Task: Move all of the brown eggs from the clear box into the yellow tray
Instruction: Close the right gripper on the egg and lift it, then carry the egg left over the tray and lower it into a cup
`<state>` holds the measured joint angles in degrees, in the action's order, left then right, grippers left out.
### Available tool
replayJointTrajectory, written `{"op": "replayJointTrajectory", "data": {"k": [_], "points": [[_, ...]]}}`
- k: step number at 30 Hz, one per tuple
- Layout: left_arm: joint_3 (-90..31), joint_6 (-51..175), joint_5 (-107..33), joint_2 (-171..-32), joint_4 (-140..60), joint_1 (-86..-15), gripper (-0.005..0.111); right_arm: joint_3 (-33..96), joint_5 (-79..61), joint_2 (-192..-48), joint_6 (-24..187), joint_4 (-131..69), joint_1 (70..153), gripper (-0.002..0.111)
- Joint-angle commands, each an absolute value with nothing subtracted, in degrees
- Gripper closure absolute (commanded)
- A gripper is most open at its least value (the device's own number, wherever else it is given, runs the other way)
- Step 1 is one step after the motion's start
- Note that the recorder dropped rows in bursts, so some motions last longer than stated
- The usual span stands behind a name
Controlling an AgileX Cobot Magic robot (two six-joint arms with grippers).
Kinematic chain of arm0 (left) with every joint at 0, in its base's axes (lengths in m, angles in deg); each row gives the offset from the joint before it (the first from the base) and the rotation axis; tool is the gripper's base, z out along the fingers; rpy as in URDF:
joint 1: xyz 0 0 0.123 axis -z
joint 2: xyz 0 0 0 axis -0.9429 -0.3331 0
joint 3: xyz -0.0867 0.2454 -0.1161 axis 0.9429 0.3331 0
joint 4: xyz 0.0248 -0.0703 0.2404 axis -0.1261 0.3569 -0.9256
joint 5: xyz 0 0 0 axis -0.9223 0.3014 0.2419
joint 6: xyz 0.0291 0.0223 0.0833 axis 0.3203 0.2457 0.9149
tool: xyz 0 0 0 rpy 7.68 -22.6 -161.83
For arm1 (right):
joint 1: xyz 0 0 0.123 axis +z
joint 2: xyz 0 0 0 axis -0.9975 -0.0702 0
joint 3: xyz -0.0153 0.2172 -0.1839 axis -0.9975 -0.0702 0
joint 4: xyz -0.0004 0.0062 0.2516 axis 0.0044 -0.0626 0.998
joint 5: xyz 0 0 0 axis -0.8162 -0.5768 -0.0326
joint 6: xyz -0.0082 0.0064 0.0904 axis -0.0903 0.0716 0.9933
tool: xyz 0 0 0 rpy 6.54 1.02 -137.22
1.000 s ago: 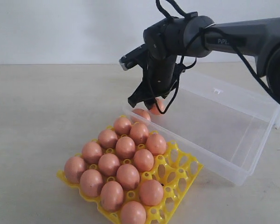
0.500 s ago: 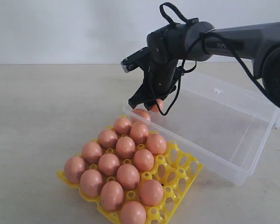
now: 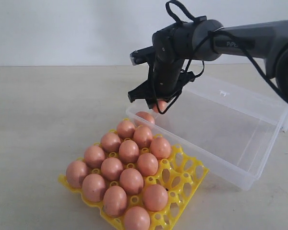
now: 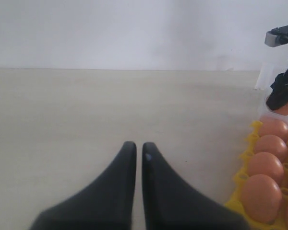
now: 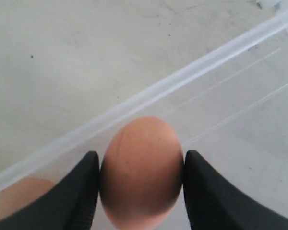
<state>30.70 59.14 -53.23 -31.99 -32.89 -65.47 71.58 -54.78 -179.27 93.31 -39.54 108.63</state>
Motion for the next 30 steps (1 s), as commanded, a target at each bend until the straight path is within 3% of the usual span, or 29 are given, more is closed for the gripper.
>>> {"op": "replayJointTrajectory", "data": {"k": [1,14,24,30], "points": [[30.9,59.1,-52.9,-31.8,-33.1,-65.2,0.102,64.9,-47.4,-172.4,99.4,-39.6,108.2,0.108],[30.9,59.1,-52.9,-31.8,-33.1,-65.2,0.102,15.8,1.1,-137.7,106.3,-39.0,108.2,0.108],[30.9,59.1,-53.0,-31.8,-33.1,-65.2,0.102,-8.6,14.8,-113.6,116.7,-40.4,112.4,0.108],[30.9,59.1,-53.0,-31.8,-33.1,-65.2,0.102,-16.7,23.7,-109.4,132.5,-54.2,114.5,0.108]]}}
